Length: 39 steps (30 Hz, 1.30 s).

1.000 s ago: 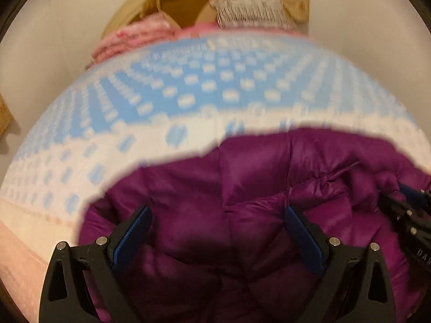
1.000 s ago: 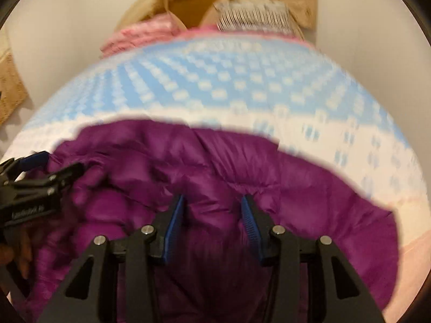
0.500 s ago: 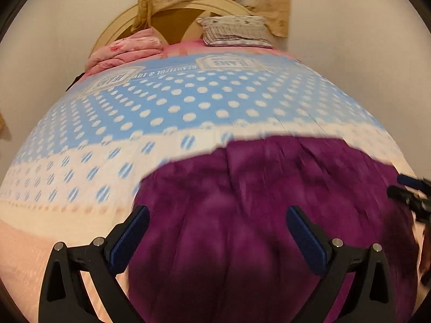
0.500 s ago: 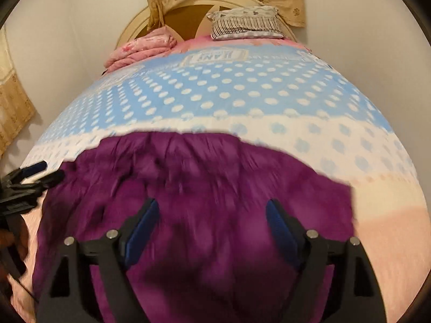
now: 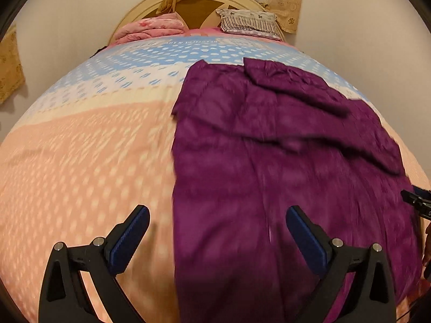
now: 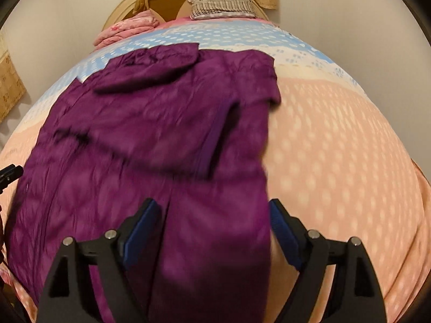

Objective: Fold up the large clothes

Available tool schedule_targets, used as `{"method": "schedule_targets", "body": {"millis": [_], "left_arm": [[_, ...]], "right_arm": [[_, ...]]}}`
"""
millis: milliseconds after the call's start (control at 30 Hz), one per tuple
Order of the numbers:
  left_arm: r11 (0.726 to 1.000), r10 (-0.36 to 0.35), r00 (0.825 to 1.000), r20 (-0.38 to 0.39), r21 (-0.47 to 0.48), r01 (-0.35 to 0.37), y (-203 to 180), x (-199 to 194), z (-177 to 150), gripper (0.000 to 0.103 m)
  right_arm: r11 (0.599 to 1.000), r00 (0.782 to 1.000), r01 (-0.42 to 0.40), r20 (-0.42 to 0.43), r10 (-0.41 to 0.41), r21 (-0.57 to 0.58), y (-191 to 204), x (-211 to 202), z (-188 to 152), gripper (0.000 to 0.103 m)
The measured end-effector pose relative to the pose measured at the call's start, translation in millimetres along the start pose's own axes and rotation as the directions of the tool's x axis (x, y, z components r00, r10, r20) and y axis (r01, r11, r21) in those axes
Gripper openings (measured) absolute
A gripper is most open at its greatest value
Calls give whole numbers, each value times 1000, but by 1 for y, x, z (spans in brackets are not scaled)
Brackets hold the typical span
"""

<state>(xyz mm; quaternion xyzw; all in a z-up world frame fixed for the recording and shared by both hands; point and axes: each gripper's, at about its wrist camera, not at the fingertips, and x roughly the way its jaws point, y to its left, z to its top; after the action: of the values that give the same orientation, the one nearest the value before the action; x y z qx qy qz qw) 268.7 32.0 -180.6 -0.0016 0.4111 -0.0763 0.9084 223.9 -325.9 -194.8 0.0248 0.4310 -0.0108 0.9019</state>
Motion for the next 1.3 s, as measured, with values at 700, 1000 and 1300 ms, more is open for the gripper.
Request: {"method": "schedule_targets", "body": {"millis": [700,1000,1300], "left_arm": [[1000,21,1000,0,-22,-21,-9,-49,-114,101],[999,-19,999,25,42,18,-19,-72,-123,7],[994,-108,987,116,39,104,-9,-122,-101,2]], "right_arm": [[996,998,-38,44,35,76,8,-59,-108,86],[987,988,-154,20,153,52,16,-69,-117,11],[963,961,-263,100,256,53,10,-111,-108,8]]}}
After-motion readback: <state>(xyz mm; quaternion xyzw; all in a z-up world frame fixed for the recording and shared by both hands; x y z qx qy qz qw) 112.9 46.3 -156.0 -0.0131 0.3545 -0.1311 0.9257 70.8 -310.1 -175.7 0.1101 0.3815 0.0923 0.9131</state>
